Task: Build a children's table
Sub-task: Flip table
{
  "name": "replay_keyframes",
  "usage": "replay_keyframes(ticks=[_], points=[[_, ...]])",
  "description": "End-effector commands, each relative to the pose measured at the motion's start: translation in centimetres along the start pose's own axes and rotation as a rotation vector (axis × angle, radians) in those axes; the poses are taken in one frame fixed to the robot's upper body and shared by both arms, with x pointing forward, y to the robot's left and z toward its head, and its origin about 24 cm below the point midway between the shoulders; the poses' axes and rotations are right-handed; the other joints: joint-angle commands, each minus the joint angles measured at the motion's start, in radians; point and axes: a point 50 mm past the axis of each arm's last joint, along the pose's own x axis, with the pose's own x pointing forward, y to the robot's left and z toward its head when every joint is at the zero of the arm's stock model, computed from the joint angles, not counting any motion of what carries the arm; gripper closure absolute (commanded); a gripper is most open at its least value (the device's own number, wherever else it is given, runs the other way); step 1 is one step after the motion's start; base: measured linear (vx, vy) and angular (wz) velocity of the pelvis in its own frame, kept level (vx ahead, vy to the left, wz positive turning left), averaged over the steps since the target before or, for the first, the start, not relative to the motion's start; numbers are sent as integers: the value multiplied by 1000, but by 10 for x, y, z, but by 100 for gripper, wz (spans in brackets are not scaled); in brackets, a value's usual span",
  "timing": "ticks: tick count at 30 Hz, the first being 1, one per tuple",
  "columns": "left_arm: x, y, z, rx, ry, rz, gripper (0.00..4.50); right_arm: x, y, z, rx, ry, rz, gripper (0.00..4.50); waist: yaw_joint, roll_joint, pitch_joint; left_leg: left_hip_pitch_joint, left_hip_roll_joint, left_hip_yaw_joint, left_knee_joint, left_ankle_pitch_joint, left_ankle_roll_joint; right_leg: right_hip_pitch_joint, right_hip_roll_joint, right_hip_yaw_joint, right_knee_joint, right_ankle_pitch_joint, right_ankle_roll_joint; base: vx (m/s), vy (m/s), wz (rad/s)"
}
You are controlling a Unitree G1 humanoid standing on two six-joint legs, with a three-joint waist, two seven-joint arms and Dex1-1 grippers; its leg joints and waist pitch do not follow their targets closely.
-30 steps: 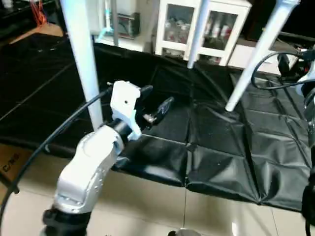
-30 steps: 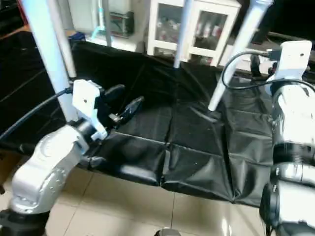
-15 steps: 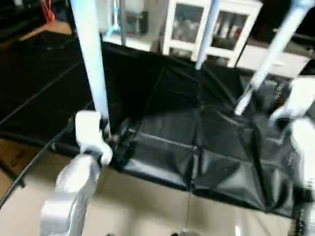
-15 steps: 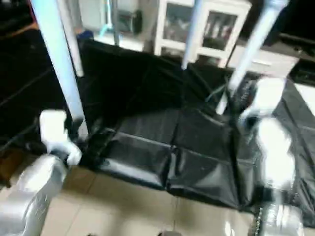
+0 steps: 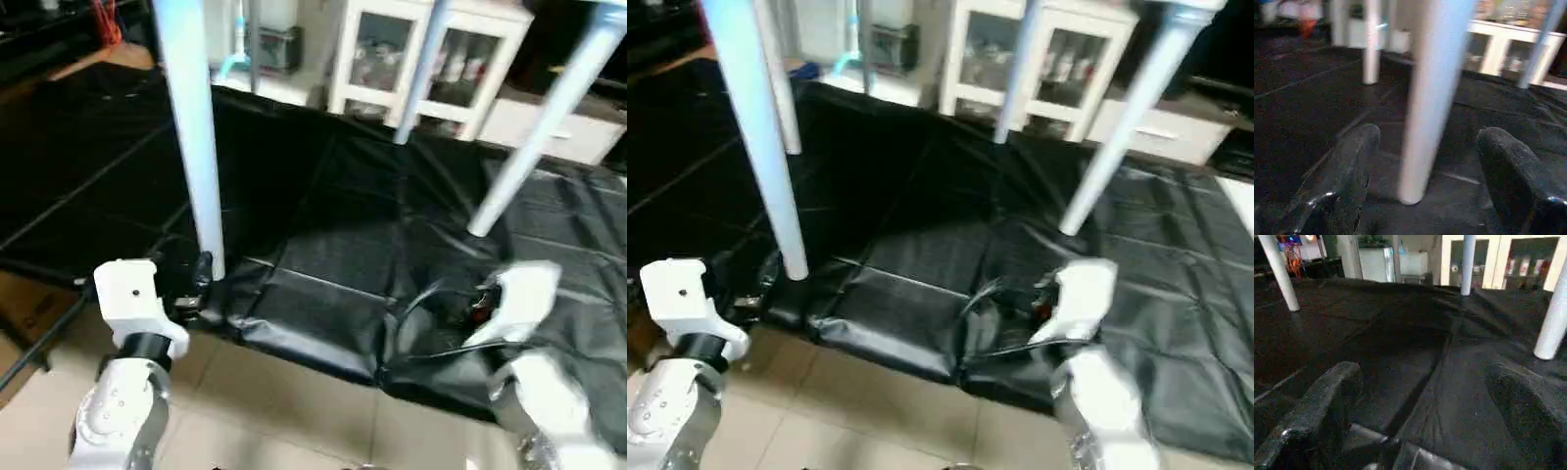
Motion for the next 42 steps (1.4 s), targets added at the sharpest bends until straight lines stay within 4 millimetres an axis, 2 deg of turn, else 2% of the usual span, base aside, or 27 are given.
replay_keyframes(ticks=[1, 4, 6, 7, 8, 9, 10, 13, 16, 18, 19, 21, 23, 24, 25, 26, 28, 30, 31, 32, 33, 34, 35, 36, 37, 39, 42], points=[[6, -13, 0, 4, -9, -67, 99, 4, 5, 6, -22, -10, 24, 7, -16, 18, -22, 32, 74, -65, -158, -774, -139, 12, -12, -11, -69, -579, -13, -55, 31, -1], [10, -23, 1, -6, -20, -112, 99, 7, 7, 6, -36, 11, 46, 7, -10, 17, -13, -1, 93, -46, -222, -853, -147, 52, 4, -16, 10, -453, -44, -88, 5, 2], [11, -30, 1, 10, -22, -145, 99, 8, 6, 8, -22, 11, 35, 7, 75, -2, -8, -70, 110, 25, -282, -827, -107, 113, 12, 27, 197, -375, -20, -51, -66, 13], [11, -32, 0, -1, -20, -154, 99, 8, 5, 9, -17, 7, 33, 7, 58, -74, -21, 54, 47, 23, -62, -567, -105, -53, -46, 103, -11, -899, 70, -12, -97, 13], [11, -33, -1, -7, -18, -155, 99, 8, 5, 10, -16, 7, 33, 7, 64, -57, -17, 119, 8, -13, 112, -343, -80, -140, -131, 129, -121, -1195, 73, 46, -102, 4], [13, -34, -2, -16, -12, -151, 99, 8, 3, 10, -16, 8, 31, 7, 59, -55, -37, -7, -18, -82, 92, -67, -35, -2, -135, 187, -77, -1132, 45, 69, -5, -3], [14, -33, -2, -1, -7, -148, 99, 8, 2, 10, -18, 13, 27, 7, 80, -39, -34, -10, 13, -86, 39, -58, -55, 23, -139, 166, -55, -1012, 16, 69, -5, -3], [19, -33, -3, 22, -9, -138, 99, 8, 1, 12, -23, 20, 25, 7, 57, 13, -27, 121, 68, -18, -68, -546, -214, -79, 64, 89, -10, -418, -31, -98, -12, 14], [23, -33, -1, 18, -18, -132, 99, 9, 2, 15, -25, 19, 29, 7, 48, 21, -23, 108, 120, -6, -117, -617, -180, -68, 78, 34, 13, -363, -41, -63, 51, -61], [25, -33, -1, 19, -22, -132, 99, 10, 2, 16, -31, 17, 32, 7, 84, 43, -18, 61, 302, 22, -256, -597, -105, -23, 15, -40, 222, -157, -64, -84, -15, -77], [25, -33, -1, 18, -23, -131, 99, 10, 2, 17, -32, 18, 32, 7, 81, 36, -14, 57, 314, 32, -266, -609, -99, -17, 6, -45, 245, -162, -67, -94, -65, -72], [27, -34, -1, 13, -26, -128, 99, 12, 2, 17, -45, 27, 35, 7, 90, 31, -32, 121, 332, 36, -242, -528, -89, -43, -23, -28, 227, -160, -89, -9, -169, -72], [28, -34, 0, 9, -31, -119, 99, 14, 3, 18, -54, 30, 48, 7, 72, -22, -77, 133, 215, 54, -139, -318, -35, -35, -22, 15, 140, -10, -224, 1, -216, -86], [28, -34, 0, 10, -32, -119, 99, 14, 3, 18, -55, 31, 49, 7, 97, -92, -110, -17, -65, 98, 139, -367, 67, 92, 11, 126, 33, 224, -358, 7, -224, -74], [29, -34, 0, 13, -35, -113, 99, 16, 3, 18, -54, 33, 50, 7, 127, -86, -87, -92, -51, 25, 188, -272, 107, 108, -68, 91, 40, 224, -332, 7, -224, -74], [29, -34, 0, 17, -38, -108, 99, 17, 3, 18, -53, 35, 50, 7, 91, -66, -65, -64, -58, -2, 194, -183, 38, 61, -81, 53, 1, 121, -238, -6, -218, -32], [30, -29, -2, -15, -9, -74, 99, 23, 5, 20, -79, 37, 62, 7, 73, -31, -54, -48, -31, -45, 114, -111, 48, 90, -128, 57, -67, -126, -40, -44, -186, -11], [30, -25, -4, -49, 4, -39, 99, 26, 6, 23, -75, 27, 72, 7, 55, 26, -59, -41, 107, -126, -27, -132, 137, 144, -151, -1, -84, -272, 153, -53, -91, -36], [30, -24, -3, -45, 0, -31, 99, 27, 7, 25, -71, 21, 75, 7, 22, 37, -68, -38, 224, -229, -131, -192, 317, 133, -104, -6, 158, -224, 141, -51, -74, -54], [30, -23, -2, -47, -10, -31, 99, 29, 8, 26, -66, 15, 79, 7, 6, 4, -68, 95, 91, -144, -86, -107, 367, -39, -30, 28, 175, -181, 12, 11, -77, -23], [30, -24, -2, -58, -11, -38, 99, 29, 7, 27, -66, 15, 79, 7, 6, -16, -41, 54, 7, -62, -80, -107, 328, -33, -39, 27, 127, -148, -17, 19, -89, 7], [30, -24, -1, -40, -20, -33, 99, 30, 7, 28, -67, 13, 80, 7, 54, -51, -70, -80, 0, -93, 138, -190, 192, 96, -314, 220, -48, -183, 88, 19, -89, 7], [30, -24, -1, -36, -22, -33, 99, 30, 7, 28, -66, 12, 81, 7, 72, -42, -68, -89, 19, -134, 182, -201, 97, 88, -360, 241, -54, -207, 105, -36, -44, -27], [29, -25, 1, -28, -41, -33, 99, 31, 7, 28, -66, 12, 85, 7, 59, -47, -57, -99, 21, -157, 181, -159, -44, 101, -313, 157, -35, -216, 26, -48, 26, -43], [29, -26, 4, -32, -64, -37, 99, 32, 7, 29, -69, 10, 87, 7, 64, -57, -51, -71, -11, -118, 92, -57, -120, 102, -161, 54, -18, -259, -91, -48, 26, -43], [30, -27, 9, -43, -93, -55, 99, 33, 6, 30, -76, 11, 89, 7, 43, -10, -27, 15, 45, -96, -97, -205, -42, 63, -17, -23, -11, -456, -190, -48, 91, -11], [31, -26, 12, 8, -105, -60, 99, 34, 5, 31, -81, 8, 81, 7, 10, 25, -38, 48, 96, -125, -142, -579, -162, 70, -4, -1, 17, -262, -148, -60, 110, 8]])
